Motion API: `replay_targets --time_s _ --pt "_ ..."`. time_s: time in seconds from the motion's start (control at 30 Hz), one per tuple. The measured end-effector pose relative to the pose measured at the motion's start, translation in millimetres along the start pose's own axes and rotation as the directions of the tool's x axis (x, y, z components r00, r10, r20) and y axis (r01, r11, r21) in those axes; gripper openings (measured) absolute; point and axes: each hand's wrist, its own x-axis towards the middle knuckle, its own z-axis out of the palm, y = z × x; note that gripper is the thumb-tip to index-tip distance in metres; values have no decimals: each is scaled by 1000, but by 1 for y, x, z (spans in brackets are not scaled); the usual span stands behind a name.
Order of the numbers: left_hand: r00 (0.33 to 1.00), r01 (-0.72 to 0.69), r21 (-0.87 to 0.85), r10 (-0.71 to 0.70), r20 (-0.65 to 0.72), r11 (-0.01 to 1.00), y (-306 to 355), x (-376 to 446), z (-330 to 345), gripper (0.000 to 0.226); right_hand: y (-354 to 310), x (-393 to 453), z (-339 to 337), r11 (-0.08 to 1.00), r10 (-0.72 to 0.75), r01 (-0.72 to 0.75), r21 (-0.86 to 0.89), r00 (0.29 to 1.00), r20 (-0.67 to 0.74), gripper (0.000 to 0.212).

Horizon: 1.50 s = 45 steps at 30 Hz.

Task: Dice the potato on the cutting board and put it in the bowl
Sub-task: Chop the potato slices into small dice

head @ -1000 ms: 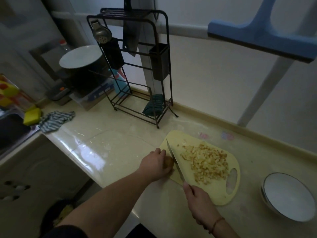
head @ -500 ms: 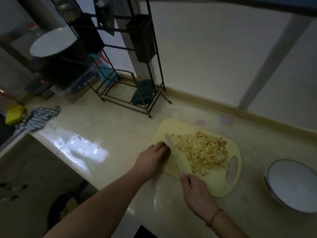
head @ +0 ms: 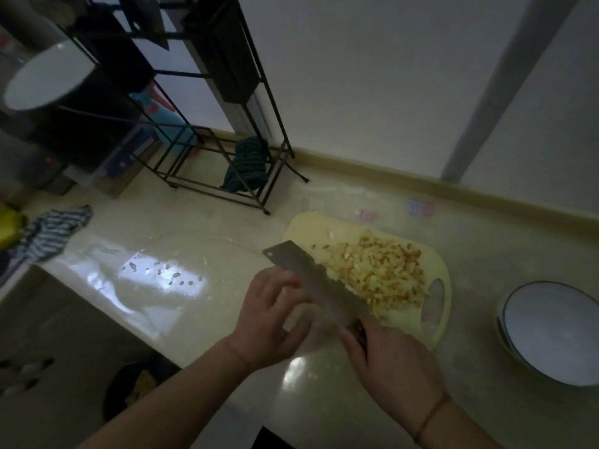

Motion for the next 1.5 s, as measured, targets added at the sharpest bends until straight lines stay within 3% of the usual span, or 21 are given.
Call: replay_targets --time_s 0.1,0.2,0.33,0.4,0.63,0.73,0.83,0.9,1.03,1.1,1.23,1.3,1.43,1.5 --pt "929 -148 -101 174 327 984 19 25 4 26 11 -4 2 981 -84 74 -179 995 -55 53" --pt "787 -126 -34 121 604 991 26 38 20 62 22 -6 6 971 -141 104 -216 977 -163 51" --pt "610 -119 -64 124 782 991 23 47 35 87 27 -8 6 970 -121 72 -232 971 -206 52" --pt "577 -121 -108 159 801 987 22 51 41 90 28 -8 6 974 -103 55 -221 972 -212 54" --pt "599 -85 -116 144 788 990 11 57 49 90 27 -5 0 976 -92 35 -215 961 -261 50" --pt "722 -110 -157 188 666 981 0 51 45 73 30 -6 3 978 -75 22 -210 966 -248 53" --pt "826 -93 -64 113 552 994 -8 42 43 67 30 -8 4 980 -62 14 -201 970 -234 52" --pt "803 -71 4 55 594 997 -9 43 44 70 30 -8 6 980 -52 7 -197 973 -225 53" --pt "680 -44 49 -6 733 998 -4 54 50 80 29 -9 7 977 -53 3 -212 972 -228 53" --pt "702 -57 33 16 712 998 -2 56 53 76 29 -9 6 977 -56 6 -212 971 -234 52" --pt "858 51 51 -70 508 997 -6 50 47 69 31 -12 5 978 -62 11 -208 968 -242 53" --pt "849 59 104 -104 518 993 -9 49 44 70 30 -13 4 977 -63 11 -211 968 -242 54" --pt "709 139 92 -164 686 986 -7 55 44 76 28 -15 6 978 -65 17 -209 973 -223 54" --pt "738 86 29 -83 670 996 -4 55 44 72 29 -15 7 978 -74 26 -207 971 -225 54"
